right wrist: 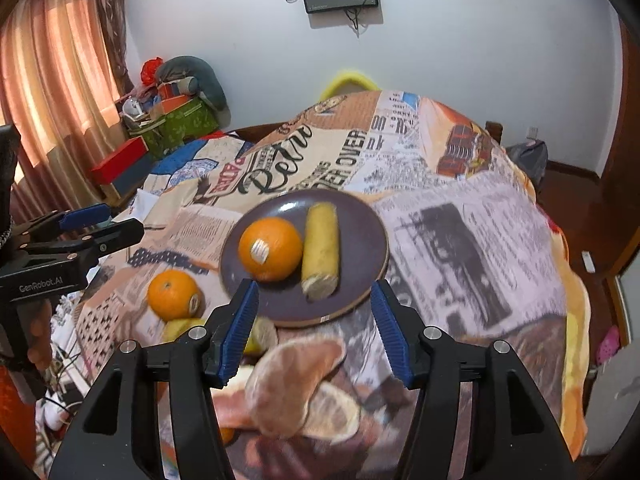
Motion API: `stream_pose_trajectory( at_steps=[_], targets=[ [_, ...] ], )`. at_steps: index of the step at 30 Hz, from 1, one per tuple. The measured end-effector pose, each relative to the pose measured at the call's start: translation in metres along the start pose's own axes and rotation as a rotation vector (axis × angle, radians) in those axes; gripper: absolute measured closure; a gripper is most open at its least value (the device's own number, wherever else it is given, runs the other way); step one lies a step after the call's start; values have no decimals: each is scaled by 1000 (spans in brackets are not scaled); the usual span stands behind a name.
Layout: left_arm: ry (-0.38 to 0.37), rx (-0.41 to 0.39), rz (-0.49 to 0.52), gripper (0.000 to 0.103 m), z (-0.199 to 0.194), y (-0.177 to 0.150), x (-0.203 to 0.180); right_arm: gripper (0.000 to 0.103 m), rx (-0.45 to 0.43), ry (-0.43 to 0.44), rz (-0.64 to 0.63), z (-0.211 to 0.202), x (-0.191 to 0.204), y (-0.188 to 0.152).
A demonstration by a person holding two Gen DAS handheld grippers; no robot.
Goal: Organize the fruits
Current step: 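Open the left tool on the plate while the right tool releases the stalk beside the orange, then grasp a pink pomelo segment with the right tool while the left tool grasps the other large orange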
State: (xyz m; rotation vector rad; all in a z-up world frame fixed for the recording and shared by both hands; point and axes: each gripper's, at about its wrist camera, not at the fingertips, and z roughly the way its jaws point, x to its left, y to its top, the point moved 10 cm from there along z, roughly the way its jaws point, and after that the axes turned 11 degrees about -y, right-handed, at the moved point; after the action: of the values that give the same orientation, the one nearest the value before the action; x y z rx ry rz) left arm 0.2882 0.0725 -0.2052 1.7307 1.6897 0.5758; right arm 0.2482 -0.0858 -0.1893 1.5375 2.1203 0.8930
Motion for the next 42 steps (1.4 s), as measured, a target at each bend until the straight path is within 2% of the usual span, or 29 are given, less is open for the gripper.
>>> stream_pose_trajectory(
  at_steps=[9, 16, 18, 24, 29, 32, 35, 37, 42],
  targets=[
    [17, 86, -21, 18, 18, -44, 12, 46, 105, 26, 10, 22, 16, -43],
    [3, 135, -59, 18, 33, -69, 18, 45, 137, 26, 8, 32, 17, -58],
    [-1, 149, -71, 18, 39, -74, 20, 39, 136, 22, 20, 30, 10, -61],
    [-10, 168, -106, 18, 53, -78, 25, 39, 155, -20, 37, 30, -17, -71],
    [-19, 182, -126, 18, 66, -79, 27, 39, 167, 10, 54, 35, -19, -70],
    [-27, 181, -132, 18, 70, -78, 27, 42, 164, 21, 46, 40, -16, -67],
    [-35, 183, -140, 20, 75, -78, 27, 51, 176, 54, 56, 46, -11, -67],
    [-37, 185, -144, 23, 78, -79, 28, 60, 182, 84, 68, 49, -9, -66],
    [-49, 185, -157, 29, 82, -77, 28, 61, 173, 78, 70, 46, -7, -67]
  ],
)
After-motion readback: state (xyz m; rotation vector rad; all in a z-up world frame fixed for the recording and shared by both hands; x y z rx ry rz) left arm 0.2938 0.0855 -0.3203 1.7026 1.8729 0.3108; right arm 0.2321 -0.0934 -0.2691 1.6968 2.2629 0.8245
